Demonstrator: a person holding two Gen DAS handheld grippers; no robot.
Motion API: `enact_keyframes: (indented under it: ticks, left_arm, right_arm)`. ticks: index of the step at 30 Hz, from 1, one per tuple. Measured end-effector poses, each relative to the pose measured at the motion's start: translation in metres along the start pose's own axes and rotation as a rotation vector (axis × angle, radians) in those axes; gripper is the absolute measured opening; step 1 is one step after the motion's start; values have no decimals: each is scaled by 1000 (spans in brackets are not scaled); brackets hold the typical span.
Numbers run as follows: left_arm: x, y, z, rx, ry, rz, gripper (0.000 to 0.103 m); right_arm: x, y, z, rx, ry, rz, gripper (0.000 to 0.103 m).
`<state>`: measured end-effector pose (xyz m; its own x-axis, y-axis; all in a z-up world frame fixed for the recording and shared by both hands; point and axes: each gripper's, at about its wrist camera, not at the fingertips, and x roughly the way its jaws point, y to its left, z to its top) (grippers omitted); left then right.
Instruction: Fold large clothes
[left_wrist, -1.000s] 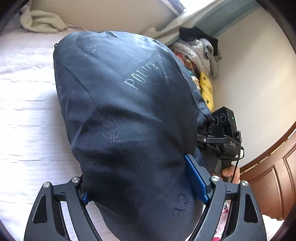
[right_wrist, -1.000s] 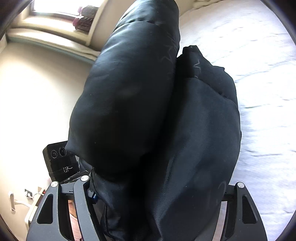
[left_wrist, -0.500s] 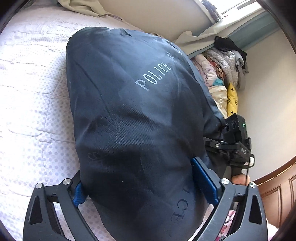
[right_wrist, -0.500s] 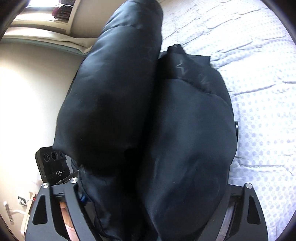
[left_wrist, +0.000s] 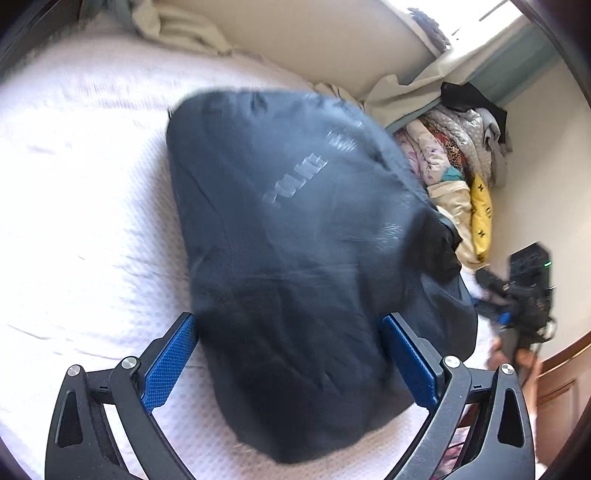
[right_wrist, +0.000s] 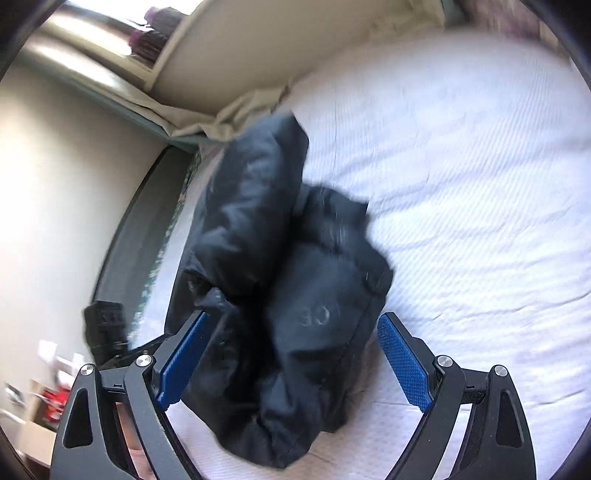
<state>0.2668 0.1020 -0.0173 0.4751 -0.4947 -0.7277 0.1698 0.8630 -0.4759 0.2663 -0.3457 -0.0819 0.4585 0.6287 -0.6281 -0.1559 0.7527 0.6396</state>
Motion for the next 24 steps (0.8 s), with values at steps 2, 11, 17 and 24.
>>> enact_keyframes:
  ticks: [2, 11, 17, 24]
  left_arm:
    - [-22, -15, -3, 90, -64, 81, 101]
    - [-88, -62, -55, 223, -284, 339, 102]
    - [-99, -84, -94, 222, -338, 429, 102]
    - [-100, -91, -125, 185, -372, 441, 102]
  right_arm:
    - [-19, 14, 0, -67, -55, -60, 91]
    - [-42, 85, -48, -271, -157, -235, 93]
    - [-26, 119, -106, -341, -174, -330, 96]
    - [-20, 136, -144, -359, -207, -472, 103]
